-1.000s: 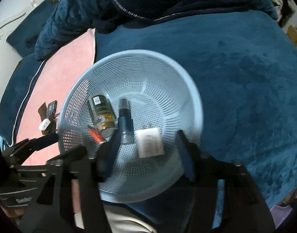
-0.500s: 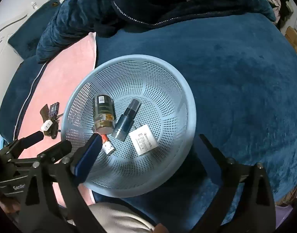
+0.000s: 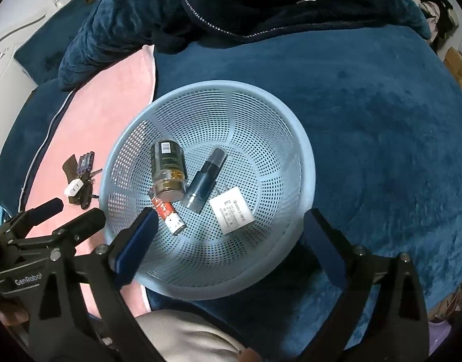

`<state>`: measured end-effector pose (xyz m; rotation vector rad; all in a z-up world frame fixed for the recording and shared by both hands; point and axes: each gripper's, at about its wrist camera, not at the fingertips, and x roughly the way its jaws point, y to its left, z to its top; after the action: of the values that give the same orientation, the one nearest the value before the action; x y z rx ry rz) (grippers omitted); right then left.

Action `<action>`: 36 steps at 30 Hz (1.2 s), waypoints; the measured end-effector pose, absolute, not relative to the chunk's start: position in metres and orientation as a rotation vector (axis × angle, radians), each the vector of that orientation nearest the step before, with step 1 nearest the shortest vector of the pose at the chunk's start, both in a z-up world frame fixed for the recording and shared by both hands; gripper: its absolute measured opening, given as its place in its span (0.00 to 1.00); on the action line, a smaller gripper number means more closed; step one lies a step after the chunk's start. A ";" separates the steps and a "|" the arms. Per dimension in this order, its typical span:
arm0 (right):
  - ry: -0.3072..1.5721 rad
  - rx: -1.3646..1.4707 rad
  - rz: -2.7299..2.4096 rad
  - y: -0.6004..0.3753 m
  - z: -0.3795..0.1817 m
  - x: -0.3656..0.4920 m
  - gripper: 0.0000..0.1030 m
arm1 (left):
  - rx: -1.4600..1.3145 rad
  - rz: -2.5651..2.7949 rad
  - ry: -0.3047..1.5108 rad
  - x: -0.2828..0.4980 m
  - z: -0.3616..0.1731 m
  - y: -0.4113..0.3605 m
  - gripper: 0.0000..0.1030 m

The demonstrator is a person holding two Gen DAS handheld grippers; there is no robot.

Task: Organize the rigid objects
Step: 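Withdraw both grippers from the basket toward the remaining items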

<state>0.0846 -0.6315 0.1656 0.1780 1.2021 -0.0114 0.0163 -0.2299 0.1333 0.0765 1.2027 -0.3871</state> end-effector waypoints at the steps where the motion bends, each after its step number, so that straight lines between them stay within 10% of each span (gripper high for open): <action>1: 1.201 0.175 -0.012 -0.630 0.166 0.084 0.95 | 0.075 -0.387 1.202 0.016 0.133 -0.228 0.99; 36: 1.207 0.018 0.020 -0.547 0.168 0.079 0.96 | -0.001 -0.343 1.179 0.019 0.122 -0.149 0.99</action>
<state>0.0787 -0.5468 0.1681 0.0176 1.2071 0.0200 0.0194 -0.1489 0.1222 -0.0015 1.1792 -0.3429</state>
